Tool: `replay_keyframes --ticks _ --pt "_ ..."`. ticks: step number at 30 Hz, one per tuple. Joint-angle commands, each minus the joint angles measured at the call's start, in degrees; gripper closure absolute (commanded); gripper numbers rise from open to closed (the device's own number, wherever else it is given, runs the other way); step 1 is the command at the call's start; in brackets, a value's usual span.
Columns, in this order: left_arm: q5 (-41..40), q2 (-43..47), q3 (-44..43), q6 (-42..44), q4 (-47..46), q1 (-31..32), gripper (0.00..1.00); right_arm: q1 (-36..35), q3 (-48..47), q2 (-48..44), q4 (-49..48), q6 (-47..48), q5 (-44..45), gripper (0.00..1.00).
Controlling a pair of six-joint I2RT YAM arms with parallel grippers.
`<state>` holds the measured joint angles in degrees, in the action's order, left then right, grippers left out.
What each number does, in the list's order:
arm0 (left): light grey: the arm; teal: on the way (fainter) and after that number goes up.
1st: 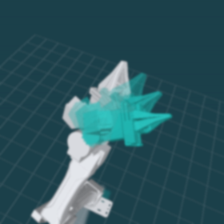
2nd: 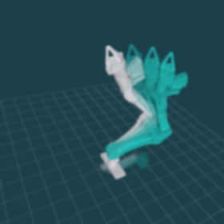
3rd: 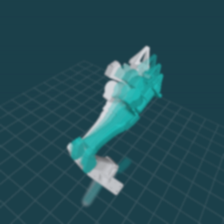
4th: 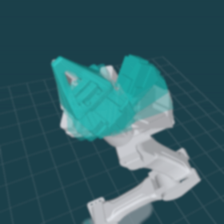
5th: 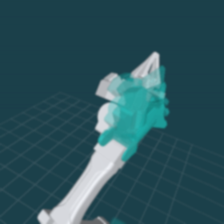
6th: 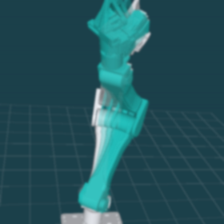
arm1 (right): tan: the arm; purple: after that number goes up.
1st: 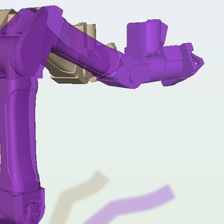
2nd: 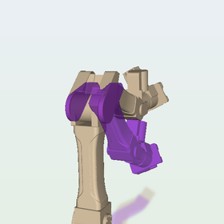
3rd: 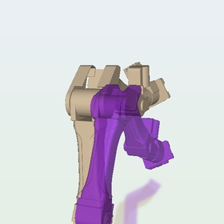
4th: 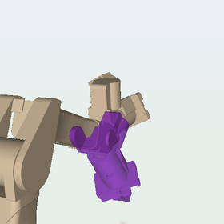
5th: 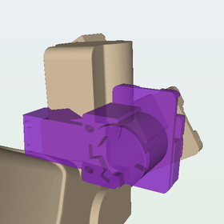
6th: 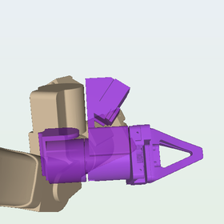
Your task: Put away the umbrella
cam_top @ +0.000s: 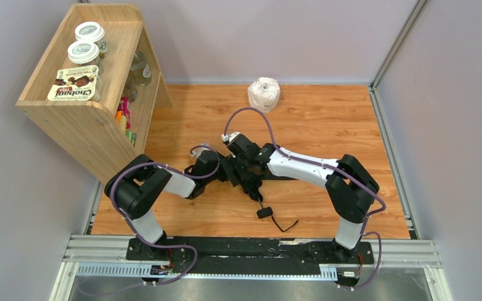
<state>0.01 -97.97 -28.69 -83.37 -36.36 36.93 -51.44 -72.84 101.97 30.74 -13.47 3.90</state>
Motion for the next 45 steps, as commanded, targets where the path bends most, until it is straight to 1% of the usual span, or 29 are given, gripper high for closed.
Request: replay_keyframes --ticks 1,3,6,7,8,9,11,12,13,14,15,16,17,18,20,21,23,26,30,33,36,38,42,45 --pt "-0.36 -3.80 3.46 4.27 21.07 1.74 0.85 -2.61 -0.30 3.76 -3.22 -3.13 11.11 0.12" --pt "-0.36 -3.10 3.99 4.01 20.63 1.83 0.85 -2.88 3.39 3.58 -6.64 -3.84 12.62 0.26" --pt "-0.36 -1.26 4.69 3.83 20.54 1.83 0.85 -2.96 7.96 4.37 -9.55 -5.15 12.01 0.55" --pt "-0.36 -0.65 4.87 3.92 20.54 1.83 0.85 -2.88 10.15 4.37 -10.69 -5.94 11.57 0.67" --pt "-0.45 0.49 5.04 4.01 20.71 1.83 0.84 -2.96 12.43 4.11 -12.44 -6.73 10.61 0.75" --pt "-0.54 1.29 5.22 4.01 20.89 1.83 0.84 -2.96 15.07 3.59 -14.03 -7.52 9.73 0.83" --pt "-1.06 3.66 5.40 4.44 21.59 1.83 0.77 -2.96 20.95 1.83 -18.67 -8.41 7.02 1.00" --pt "-1.50 6.10 5.66 5.32 22.12 1.75 0.70 -2.79 24.11 1.04 -21.75 -8.32 4.91 1.00" --pt "-1.77 7.35 5.66 5.85 22.90 1.74 0.65 -2.70 26.50 0.34 -24.91 -8.41 3.23 1.00" --pt "-2.64 10.40 5.57 6.64 24.56 1.74 0.54 -2.35 28.69 0.07 -27.81 -7.63 0.09 1.00" --pt "-3.08 12.26 5.48 7.17 25.80 1.74 0.49 -1.48 30.02 0.33 -30.10 -7.18 -5.69 1.00" --pt "-4.13 15.24 5.14 8.04 28.51 1.74 0.36 -0.34 31.43 0.77 -33.87 -7.44 -9.49 1.00" --pt "-4.58 18.49 4.87 8.31 29.75 1.74 0.28 1.06 32.57 1.64 -36.78 -7.53 -14.05 1.00" --pt "-5.19 20.09 4.43 8.92 32.64 1.48 0.24 2.47 33.02 2.95 -39.24 -7.62 -19.23 1.00" --pt "-5.55 23.87 4.25 8.58 35.46 1.04 0.24 4.24 33.64 5.42 -42.85 -8.49 -25.32 1.00" --pt "-5.46 26.06 4.34 8.40 35.83 0.87 0.24 5.03 33.81 6.56 -44.78 -8.76 -29.00 1.00" --pt "-4.67 28.52 4.43 8.14 36.10 -0.36 0.23 7.05 34.78 8.93 -48.65 -10.51 -33.41 1.00" --pt "-4.14 30.73 4.25 7.96 37.77 -1.59 0.23 9.16 35.13 11.14 -50.95 -11.66 -37.20 1.00" --pt "-3.09 30.48 2.94 8.66 37.06 -3.70 0.23 10.57 34.26 12.11 -49.38 -10.61 -37.83 1.00" --pt "-2.99 27.15 -0.13 5.78 43.89 -5.46 0.22 11.45 33.99 12.02 -48.76 -10.26 -38.27 1.00" --pt "-2.91 24.59 0.30 5.42 39.45 -5.81 0.22 11.54 33.47 11.93 -47.97 -9.64 -38.53 1.00" --pt "-2.39 21.78 0.39 5.50 34.45 -5.81 0.22 11.54 33.20 12.11 -47.97 -9.73 -38.88 1.00" --pt "-1.07 17.12 -1.63 6.55 31.80 -5.81 0.22 11.54 32.41 12.46 -47.27 -9.38 -39.23 1.00" --pt "-0.37 16.67 -1.46 6.29 29.16 -5.81 0.21 11.54 31.53 12.81 -46.04 -8.94 -39.67 1.00"
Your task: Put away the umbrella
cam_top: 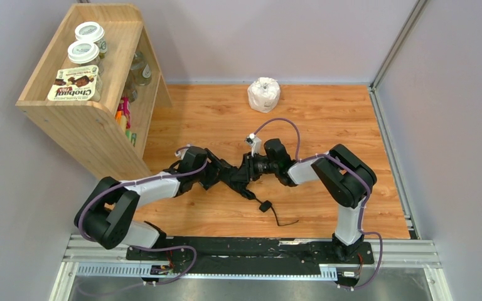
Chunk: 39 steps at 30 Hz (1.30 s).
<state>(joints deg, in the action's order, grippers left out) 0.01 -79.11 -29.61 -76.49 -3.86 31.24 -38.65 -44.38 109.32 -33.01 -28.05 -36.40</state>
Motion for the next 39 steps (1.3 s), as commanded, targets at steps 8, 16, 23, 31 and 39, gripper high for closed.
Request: replay_keyframes --ticks 8,16,23,31,39 --pt "-4.32 5.73 -6.77 -3.31 15.26 0.75 0.21 -1.34 2.37 5.29 18.78 6.26 1.25 1.00" --pt "2.63 -7.88 -13.28 -6.83 21.62 -0.22 0.21 -1.34 1.31 4.42 21.06 7.31 1.86 1.00" --pt "0.17 -16.42 -12.41 -5.08 25.04 -0.31 0.28 -1.42 -0.18 2.39 25.27 10.38 2.56 1.00" --pt "-1.07 -21.79 -5.29 -2.70 19.42 0.04 0.87 -4.76 -5.62 -3.31 35.97 13.64 9.49 0.92" --pt "-1.42 -17.57 -3.18 -2.35 18.80 1.45 0.96 -11.52 -17.84 -11.83 50.50 17.32 31.18 0.37"
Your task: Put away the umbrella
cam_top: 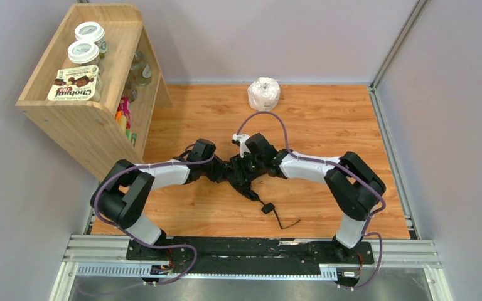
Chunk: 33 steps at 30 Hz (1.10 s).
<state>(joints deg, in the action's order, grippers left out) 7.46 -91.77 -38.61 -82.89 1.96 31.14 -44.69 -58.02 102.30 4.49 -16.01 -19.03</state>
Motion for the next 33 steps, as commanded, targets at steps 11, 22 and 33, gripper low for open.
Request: replay_keyframes --ticks 11,22,33 --pt "-7.82 -3.24 5.56 2.21 15.01 1.74 1.00 -21.31 -6.14 -0.63 8.08 19.26 46.69 0.00" --pt "-5.88 -1.31 5.39 1.15 15.45 2.35 1.00 -24.04 -4.56 8.70 0.25 16.72 57.70 0.30" --pt "-6.67 0.88 5.13 3.78 15.18 3.14 1.00 -21.94 5.62 8.97 2.63 4.68 43.31 1.00"
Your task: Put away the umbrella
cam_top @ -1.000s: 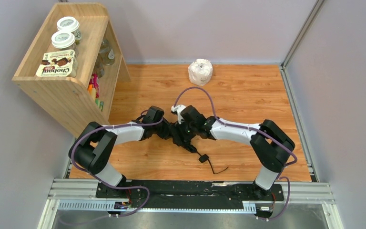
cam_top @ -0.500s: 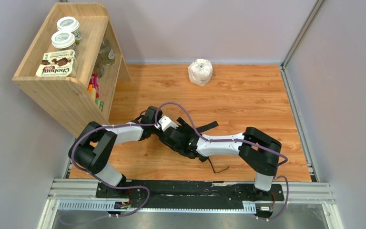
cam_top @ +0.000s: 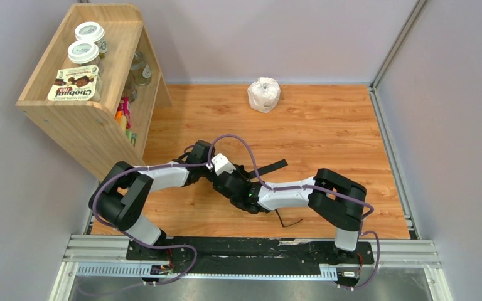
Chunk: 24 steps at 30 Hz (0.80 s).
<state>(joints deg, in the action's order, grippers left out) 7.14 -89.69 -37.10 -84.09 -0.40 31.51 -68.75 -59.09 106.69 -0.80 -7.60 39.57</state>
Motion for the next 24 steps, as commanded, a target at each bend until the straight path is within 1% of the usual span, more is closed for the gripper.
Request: replay_keyframes --ticks 1,2,3,4,5,6,7,8,11,15,17,20,24 --pt "-6.95 -0.93 3.53 6.21 17.37 2.77 0.99 2.48 7.49 4.14 8.09 -4.61 -17.66 1.00" --pt "-6.87 -0.14 3.01 6.66 17.54 2.77 0.96 3.00 8.63 3.70 7.74 -5.40 -20.21 1.00" --pt "-8.79 0.39 2.65 7.27 17.80 2.77 0.91 3.53 10.03 3.09 6.52 -5.76 -24.15 1.00" --pt "-10.11 1.44 2.13 8.67 18.15 2.77 0.78 3.97 11.27 2.56 5.21 -6.55 -26.45 1.00" --pt "-10.82 2.23 1.77 9.82 18.42 2.77 0.70 4.93 12.50 2.12 4.15 -7.43 -29.26 1.00" --pt "-12.57 4.07 1.34 10.26 19.29 2.77 0.56 6.07 13.47 2.29 2.75 -7.96 -33.55 1.00" --pt "-13.19 4.95 1.16 10.96 19.30 2.77 0.46 7.56 14.52 2.46 1.43 -8.66 -37.25 1.00" --pt "-14.33 6.88 1.15 11.49 18.95 2.68 0.24 8.88 15.92 2.55 -1.46 -9.71 -42.59 1.00" --pt "-14.70 10.41 1.33 13.34 17.20 2.42 0.22 12.93 18.48 3.34 -6.13 -11.65 -53.08 1.00" --pt "-13.47 13.13 1.33 12.12 18.15 1.89 0.22 18.29 20.50 4.66 -11.06 -15.34 -63.36 1.00" --pt "-12.15 13.23 2.03 11.67 15.81 1.89 0.22 20.31 20.25 5.97 -12.29 -16.31 -67.59 1.00" --pt "-11.36 11.74 2.03 11.15 15.78 1.89 0.21 22.51 20.86 7.73 -15.45 -18.06 -71.47 1.00" --pt "-9.95 9.01 2.12 9.39 18.59 2.42 0.21 24.19 21.30 8.88 -17.22 -19.12 -73.58 1.00"
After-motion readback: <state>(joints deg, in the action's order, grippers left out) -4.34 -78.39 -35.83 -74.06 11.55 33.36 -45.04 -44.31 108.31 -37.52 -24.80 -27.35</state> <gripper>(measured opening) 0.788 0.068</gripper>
